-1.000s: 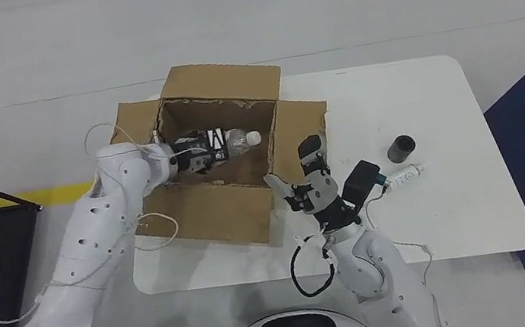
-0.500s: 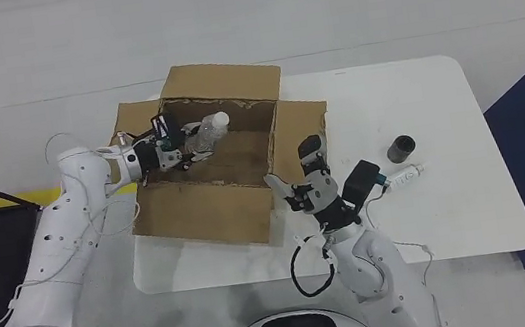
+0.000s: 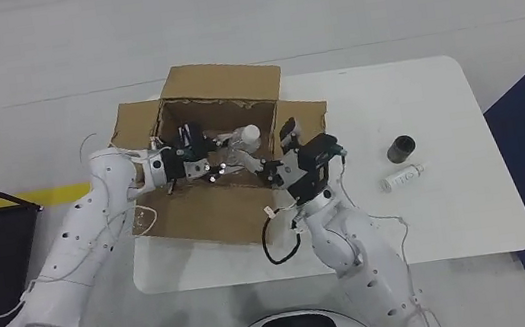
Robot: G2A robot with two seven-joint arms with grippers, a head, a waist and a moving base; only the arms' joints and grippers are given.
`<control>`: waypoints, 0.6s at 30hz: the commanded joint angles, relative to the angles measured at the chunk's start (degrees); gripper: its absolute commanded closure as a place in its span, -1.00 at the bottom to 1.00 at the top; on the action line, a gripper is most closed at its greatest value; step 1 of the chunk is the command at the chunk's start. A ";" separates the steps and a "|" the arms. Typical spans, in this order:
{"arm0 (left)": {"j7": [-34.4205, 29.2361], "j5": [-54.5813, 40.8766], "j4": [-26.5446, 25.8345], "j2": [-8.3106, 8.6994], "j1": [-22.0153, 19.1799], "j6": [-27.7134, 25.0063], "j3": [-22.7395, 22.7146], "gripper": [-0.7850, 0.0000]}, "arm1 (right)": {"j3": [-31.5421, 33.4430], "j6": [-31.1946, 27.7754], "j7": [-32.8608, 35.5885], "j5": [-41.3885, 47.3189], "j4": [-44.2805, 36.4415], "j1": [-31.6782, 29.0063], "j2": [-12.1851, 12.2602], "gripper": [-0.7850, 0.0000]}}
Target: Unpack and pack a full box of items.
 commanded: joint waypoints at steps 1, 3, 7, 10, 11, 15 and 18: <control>3.54 -1.53 1.06 1.35 -3.51 0.00 6.37 1.00 | -1.82 2.94 -0.17 -1.60 1.67 1.82 -0.29 -1.00; 6.98 -2.61 2.08 2.62 -6.22 0.00 10.83 1.00 | -2.67 3.83 -0.69 -1.67 2.55 2.54 -0.41 -1.00; 11.19 -3.99 4.53 4.76 -10.96 0.00 17.41 1.00 | -3.03 3.96 -1.52 -1.69 2.88 2.66 -0.30 -1.00; 13.43 -5.21 5.91 5.93 -13.58 0.00 20.96 1.00 | -2.82 3.95 -1.86 -1.60 2.72 2.41 -0.13 -1.00; 13.97 -5.61 6.24 6.27 -14.36 0.00 21.88 1.00 | -2.80 4.26 -2.08 -1.70 2.65 2.33 -0.09 -1.00; 15.21 -7.11 6.53 7.41 -16.56 0.00 24.75 1.00 | -3.11 5.22 -2.20 -2.10 2.35 2.10 0.03 -1.00; 15.21 -8.51 6.19 8.07 -17.73 0.00 26.12 1.00 | -3.64 5.73 -1.09 -2.28 2.52 2.40 0.06 -1.00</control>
